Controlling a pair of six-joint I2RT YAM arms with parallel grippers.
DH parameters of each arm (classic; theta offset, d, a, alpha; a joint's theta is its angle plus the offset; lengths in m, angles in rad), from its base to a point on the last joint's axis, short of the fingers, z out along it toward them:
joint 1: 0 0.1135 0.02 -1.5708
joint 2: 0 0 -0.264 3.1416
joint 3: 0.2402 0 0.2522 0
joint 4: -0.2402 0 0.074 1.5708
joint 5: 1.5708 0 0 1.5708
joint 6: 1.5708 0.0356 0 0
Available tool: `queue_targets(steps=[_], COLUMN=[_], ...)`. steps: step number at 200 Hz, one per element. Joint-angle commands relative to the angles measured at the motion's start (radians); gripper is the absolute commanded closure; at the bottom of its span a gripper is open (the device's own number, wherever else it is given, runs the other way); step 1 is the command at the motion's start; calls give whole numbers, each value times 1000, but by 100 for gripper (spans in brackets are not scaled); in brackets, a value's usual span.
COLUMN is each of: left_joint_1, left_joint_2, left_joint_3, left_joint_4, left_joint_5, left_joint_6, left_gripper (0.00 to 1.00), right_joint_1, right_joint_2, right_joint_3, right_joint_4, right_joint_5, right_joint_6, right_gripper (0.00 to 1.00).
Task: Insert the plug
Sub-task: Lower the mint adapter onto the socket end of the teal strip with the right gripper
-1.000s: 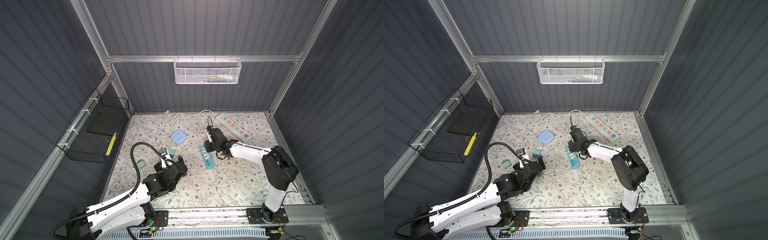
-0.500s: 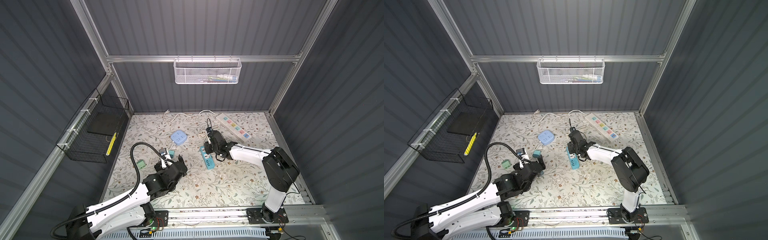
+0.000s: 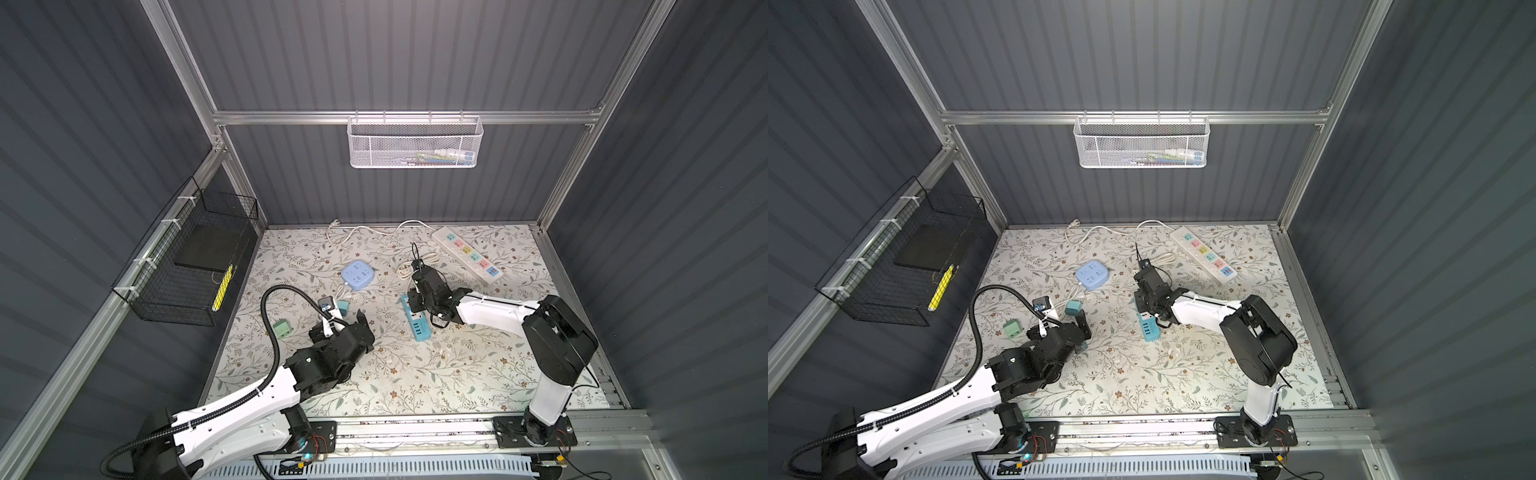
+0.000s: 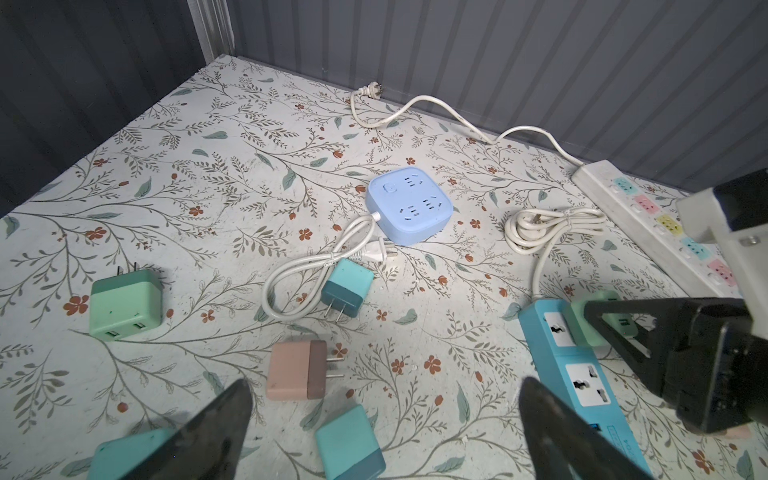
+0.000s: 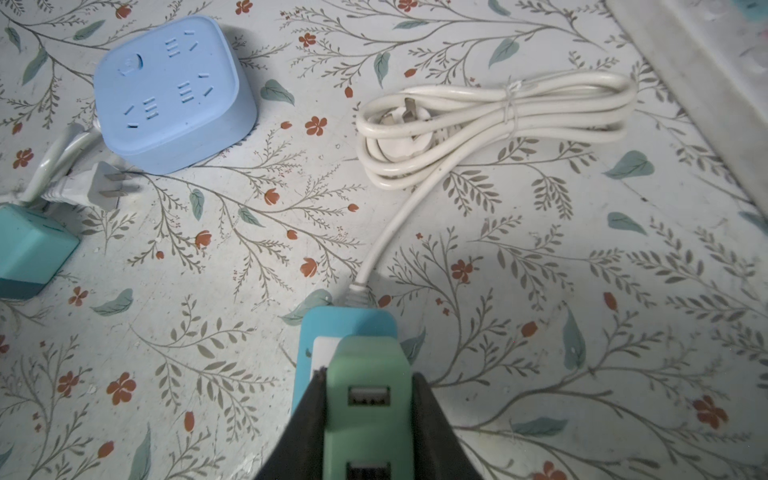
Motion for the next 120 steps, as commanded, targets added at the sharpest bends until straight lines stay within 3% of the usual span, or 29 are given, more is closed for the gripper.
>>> queue_targets(steps=[1, 69, 120], left_joint_1=[6, 6, 5], left_joint_2=[-19, -23, -6], left_joint_3=[-5, -9, 1], left_joint_4=[-8, -13, -14], left_joint_5=[-7, -7, 5], left_joint_6=[2, 7, 7], left_gripper=[0, 0, 0], right_joint_1=[18, 37, 86], right_joint_2=[35, 64, 108], right_joint_3=[-38, -125, -102], right_joint_4=[-16, -35, -91], right_joint_5=[31, 17, 77], right_joint_6=[-6, 5, -38], right_gripper=[74, 74, 73])
